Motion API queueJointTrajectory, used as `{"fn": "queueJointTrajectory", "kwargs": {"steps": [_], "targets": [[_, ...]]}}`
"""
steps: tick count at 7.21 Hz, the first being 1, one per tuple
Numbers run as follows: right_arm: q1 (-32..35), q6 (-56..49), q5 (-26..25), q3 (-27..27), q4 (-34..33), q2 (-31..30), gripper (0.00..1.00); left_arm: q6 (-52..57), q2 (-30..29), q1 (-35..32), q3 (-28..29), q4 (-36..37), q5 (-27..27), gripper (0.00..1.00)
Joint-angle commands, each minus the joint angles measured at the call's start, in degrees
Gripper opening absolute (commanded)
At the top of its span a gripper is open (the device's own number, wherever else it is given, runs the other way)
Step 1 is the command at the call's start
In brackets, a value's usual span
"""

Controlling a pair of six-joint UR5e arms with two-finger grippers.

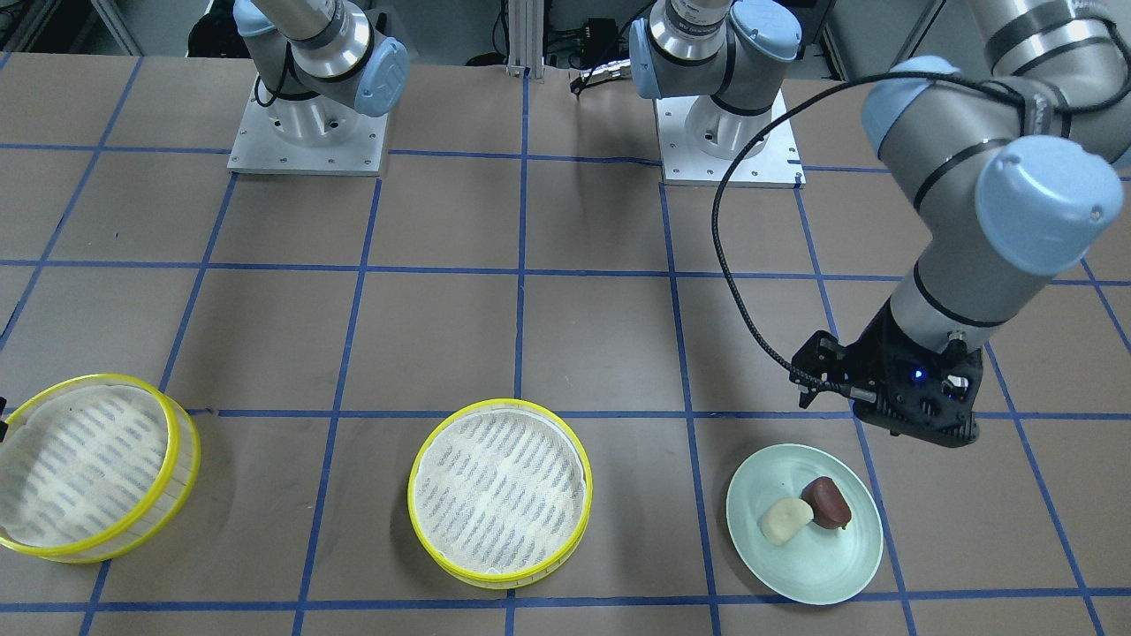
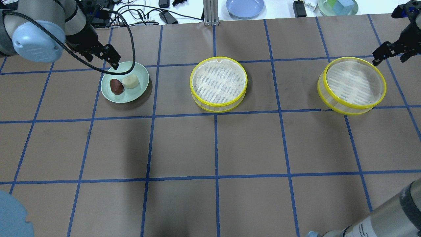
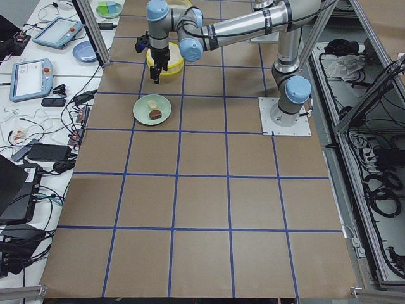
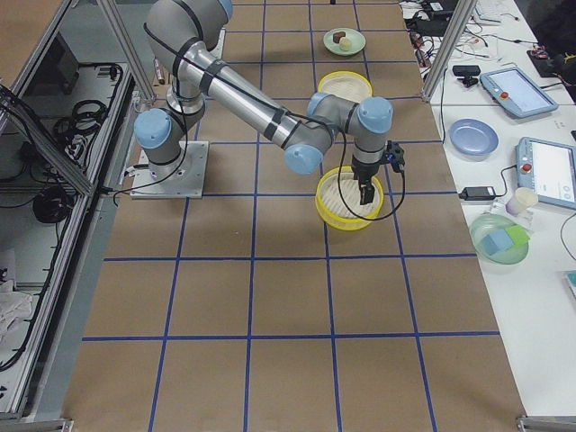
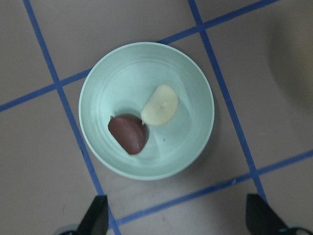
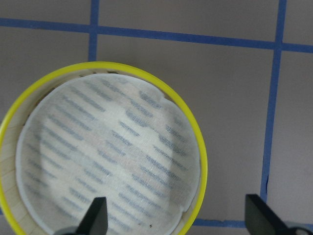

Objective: Stack buns with steamer

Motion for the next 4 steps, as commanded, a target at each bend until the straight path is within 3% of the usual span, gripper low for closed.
{"fn": "queueJointTrajectory", "kwargs": {"steps": [1,3,4], "targets": [[-1.94,-4.34,-0.50,0.05,-4.04,5.56,1.00,6.95,-7.82,0.09,-4.54,15.33,-3.21,1.00],[-2.21,-4.91,0.02,0.66,-4.57,7.16,0.96,11.28,-12.05,0.09,-4.74,18.89,-3.14,1.00],[-2.12,-5.26,-0.23,0.66,-9.01,8.65,0.89,13.04,-14.07,0.17,-4.48,20.74,-3.14,0.98]]}}
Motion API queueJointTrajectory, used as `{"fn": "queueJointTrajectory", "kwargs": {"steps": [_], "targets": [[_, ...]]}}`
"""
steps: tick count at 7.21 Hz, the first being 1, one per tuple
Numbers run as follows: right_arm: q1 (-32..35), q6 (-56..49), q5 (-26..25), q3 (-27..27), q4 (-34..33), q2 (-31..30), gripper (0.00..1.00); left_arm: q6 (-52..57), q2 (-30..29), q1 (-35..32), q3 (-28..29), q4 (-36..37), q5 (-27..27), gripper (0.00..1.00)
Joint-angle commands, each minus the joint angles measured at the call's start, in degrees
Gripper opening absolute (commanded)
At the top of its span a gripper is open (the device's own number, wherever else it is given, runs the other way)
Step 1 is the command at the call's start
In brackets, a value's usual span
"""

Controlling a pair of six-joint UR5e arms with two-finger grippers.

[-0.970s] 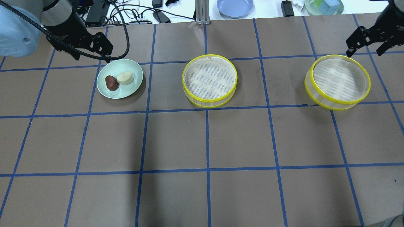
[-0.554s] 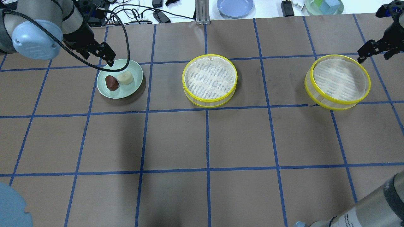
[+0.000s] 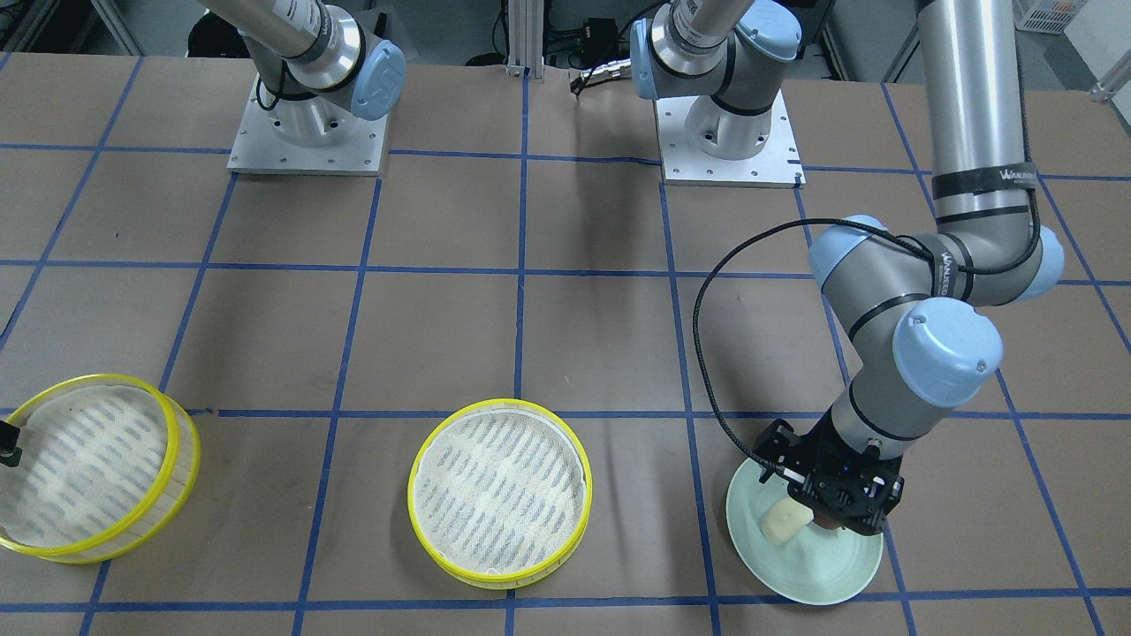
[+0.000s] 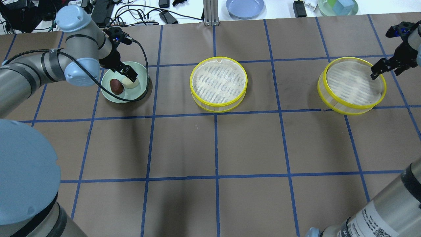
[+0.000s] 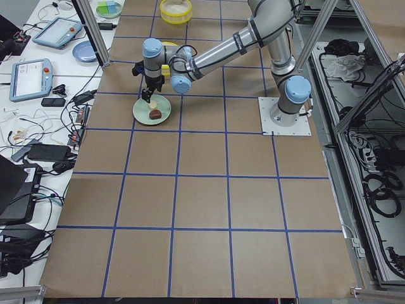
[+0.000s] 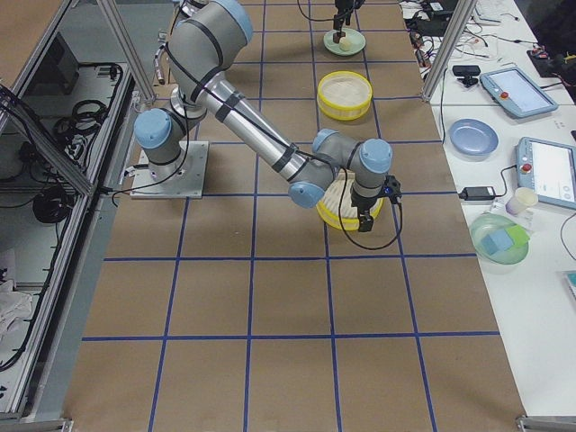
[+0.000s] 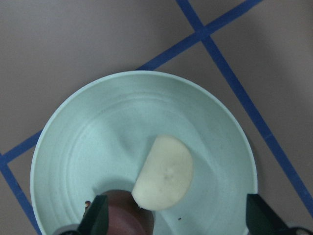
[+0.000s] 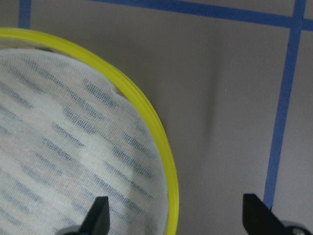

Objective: Stack buns with steamer

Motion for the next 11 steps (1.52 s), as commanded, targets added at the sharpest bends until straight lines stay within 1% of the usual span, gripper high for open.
{"fn": "queueJointTrajectory", "kwargs": {"steps": [1,2,3,4,5,6,8,9,10,11], "targets": [[-0.12,-1.15,0.18,0.26,-3.81,1.55,0.65,2.81,-3.83,0.06,0.22,4.53,0.01,0.89],[-0.03,-1.25,0.53,0.35,-3.64,1.55,0.54,2.82,-4.45,0.14,0.31,5.33,0.36,0.56],[-0.03,-1.07,0.70,0.52,-1.90,1.29,0.40,2.82,-4.72,0.14,0.31,5.34,0.63,0.13],[-0.03,-0.98,1.40,0.52,-1.71,1.28,0.34,1.77,-4.63,0.06,0.31,5.25,0.63,0.00],[-0.03,-0.98,1.41,0.52,-1.62,1.20,0.24,-2.68,-3.68,0.06,0.40,5.16,0.28,0.00],[-0.03,-0.90,1.41,0.61,-1.45,1.28,0.20,-5.68,-3.06,-0.03,0.75,4.99,-0.16,0.00],[-0.03,-0.72,1.32,0.52,0.74,0.15,0.07,-18.74,-0.25,-3.26,3.11,4.72,-4.54,0.00],[0.23,-0.72,1.15,0.52,0.84,-1.25,0.07,-25.50,1.15,-6.42,3.56,4.72,-4.47,0.00],[0.41,-0.63,1.06,0.52,0.93,-3.01,0.06,-36.80,2.47,-10.01,3.74,4.90,-4.64,0.00],[1.11,-0.55,0.80,0.35,2.23,-4.33,0.06,-43.87,2.92,-12.75,3.74,5.42,-5.69,0.00]]}}
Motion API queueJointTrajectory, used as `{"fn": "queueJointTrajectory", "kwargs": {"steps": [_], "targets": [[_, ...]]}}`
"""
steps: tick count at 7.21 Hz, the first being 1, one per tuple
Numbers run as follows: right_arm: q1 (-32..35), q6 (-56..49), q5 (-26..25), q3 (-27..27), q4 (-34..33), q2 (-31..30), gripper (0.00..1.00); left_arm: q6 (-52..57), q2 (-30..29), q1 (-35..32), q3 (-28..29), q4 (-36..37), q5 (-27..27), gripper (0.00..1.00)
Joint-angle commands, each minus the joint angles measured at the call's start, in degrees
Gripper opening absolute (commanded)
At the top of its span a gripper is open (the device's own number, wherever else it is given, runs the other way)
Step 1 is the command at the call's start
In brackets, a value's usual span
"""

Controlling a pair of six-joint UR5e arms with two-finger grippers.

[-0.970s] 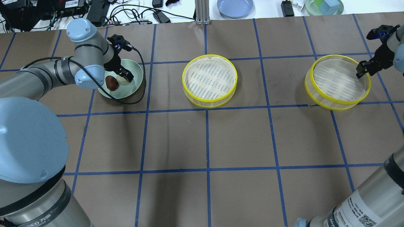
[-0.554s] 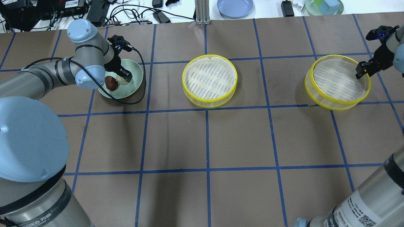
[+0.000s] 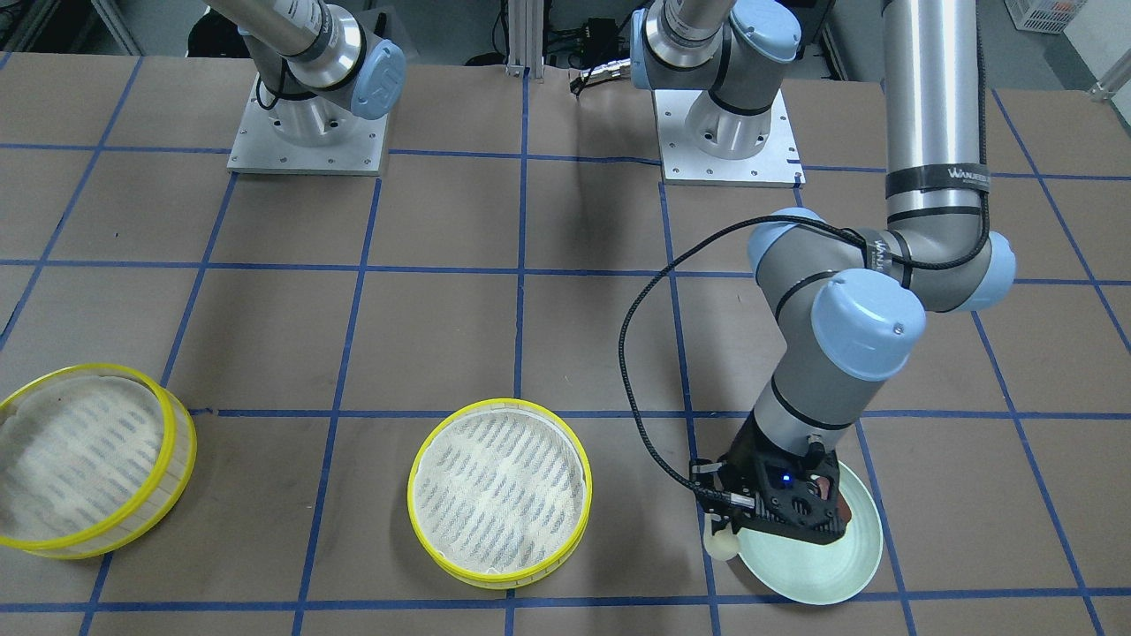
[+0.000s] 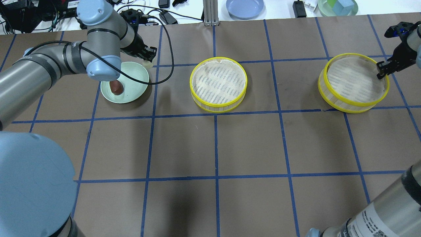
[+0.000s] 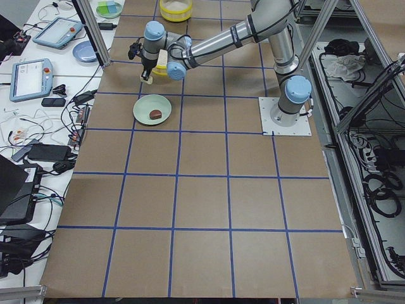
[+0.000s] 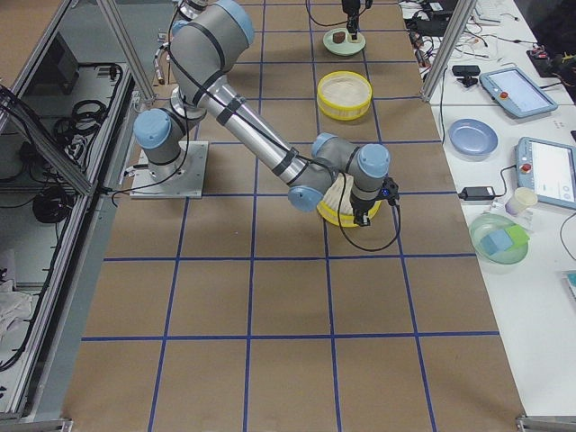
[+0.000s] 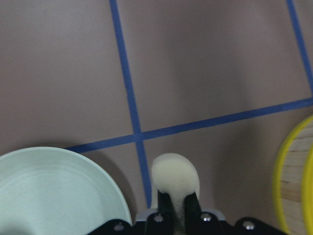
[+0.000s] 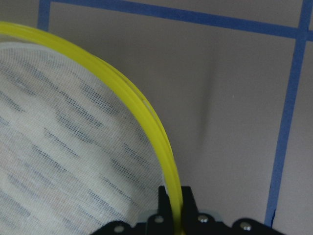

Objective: Stack buns with steamer

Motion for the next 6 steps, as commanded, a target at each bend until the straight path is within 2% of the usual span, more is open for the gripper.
{"fn": "queueJointTrajectory", "kwargs": {"steps": [1,3,5,6], "targets": [[2.45,1.23,-0.69,-0.13,2.50,-4.66,0.07,-17.65,0.03,-4.78,0.09,0.63,-5.74,0.00],[5.80,5.71,-0.87,-0.13,5.42,-6.88,0.06,-27.52,-2.17,-6.80,-0.70,3.61,-13.23,0.00],[7.12,10.44,-1.04,-0.13,8.12,-7.67,0.06,-31.35,-4.89,-8.30,-0.79,3.71,-13.61,0.01],[8.17,12.82,-1.13,-0.04,9.27,-8.29,0.02,-31.35,-5.60,-8.30,-0.79,3.71,-13.43,0.89]]}}
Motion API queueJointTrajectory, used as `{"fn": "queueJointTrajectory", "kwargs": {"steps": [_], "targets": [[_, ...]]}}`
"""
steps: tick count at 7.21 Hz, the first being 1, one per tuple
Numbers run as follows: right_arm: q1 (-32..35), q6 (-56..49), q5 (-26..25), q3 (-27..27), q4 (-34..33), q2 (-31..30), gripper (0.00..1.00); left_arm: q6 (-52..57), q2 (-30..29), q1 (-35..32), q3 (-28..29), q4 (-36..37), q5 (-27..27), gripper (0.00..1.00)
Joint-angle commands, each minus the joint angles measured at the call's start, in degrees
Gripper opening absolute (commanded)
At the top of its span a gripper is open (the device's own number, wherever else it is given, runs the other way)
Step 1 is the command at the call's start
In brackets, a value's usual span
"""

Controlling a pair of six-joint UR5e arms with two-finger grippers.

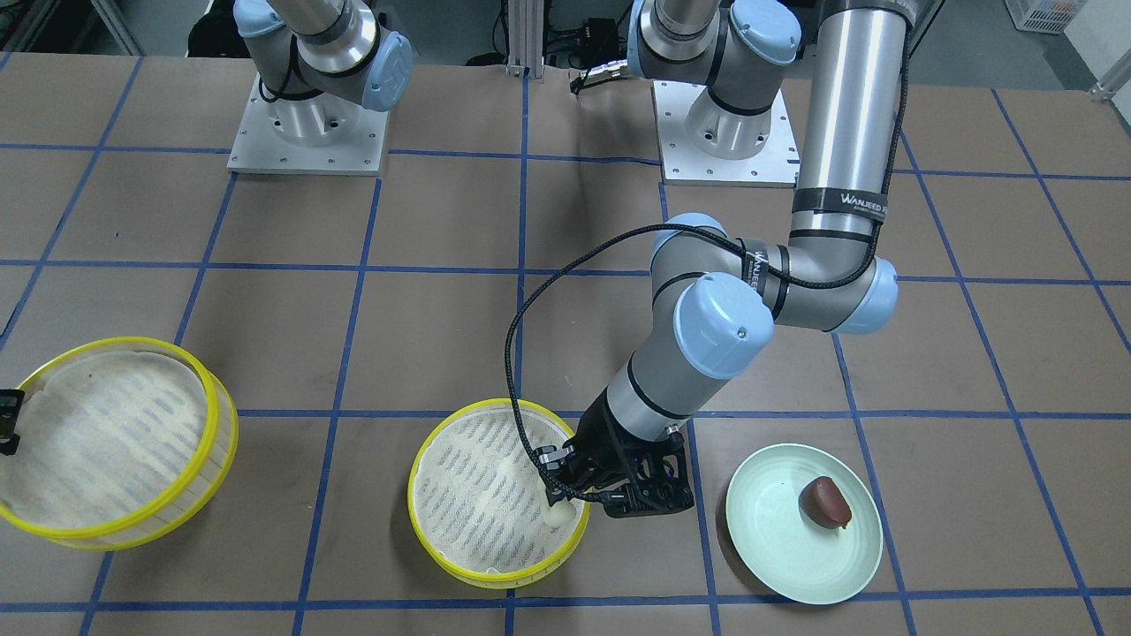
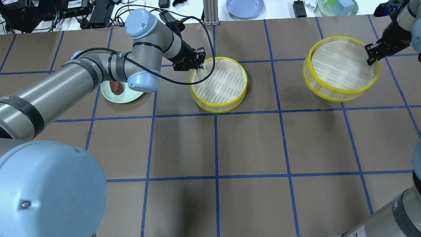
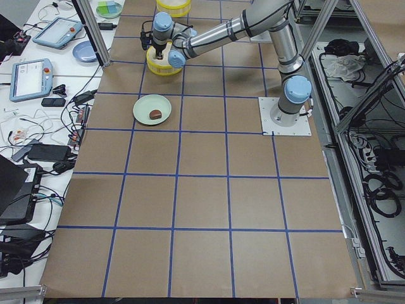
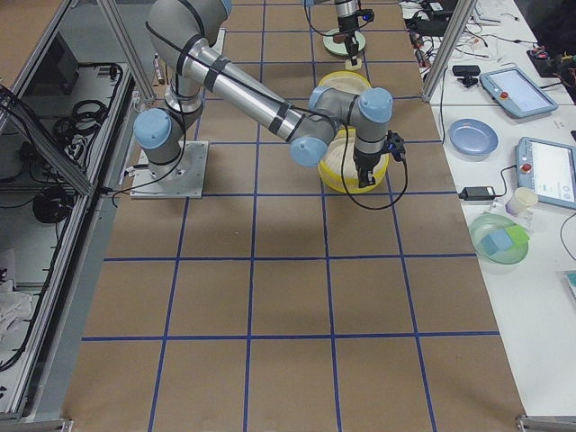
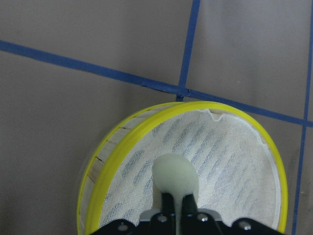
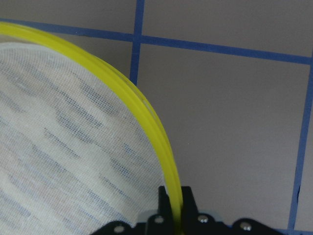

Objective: Stack buns with steamer

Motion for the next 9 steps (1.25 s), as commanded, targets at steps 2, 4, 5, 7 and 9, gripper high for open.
{"fn": "queueJointTrajectory", "kwargs": {"steps": [2,4,5,7,9], "targets": [[2.91,3.33,-0.22,-0.01,1.70,-1.71,0.02,-3.17,-1.20,-0.79,0.22,0.23,-0.27,1.00],[2.91,3.50,-0.31,-0.01,1.88,-1.98,0.03,-3.02,-0.68,-1.24,0.66,0.15,-0.18,1.00],[3.00,3.77,-0.13,0.07,1.88,-2.15,0.03,-2.66,-0.50,-1.24,0.75,-0.20,-0.01,1.00],[3.52,7.97,-0.13,0.07,4.68,-2.68,0.03,-1.78,0.64,-1.24,0.84,-1.26,0.26,1.00],[7.89,14.63,-0.31,0.07,4.87,-3.56,0.03,1.09,2.39,-0.02,1.53,-4.23,2.61,1.00]]}}
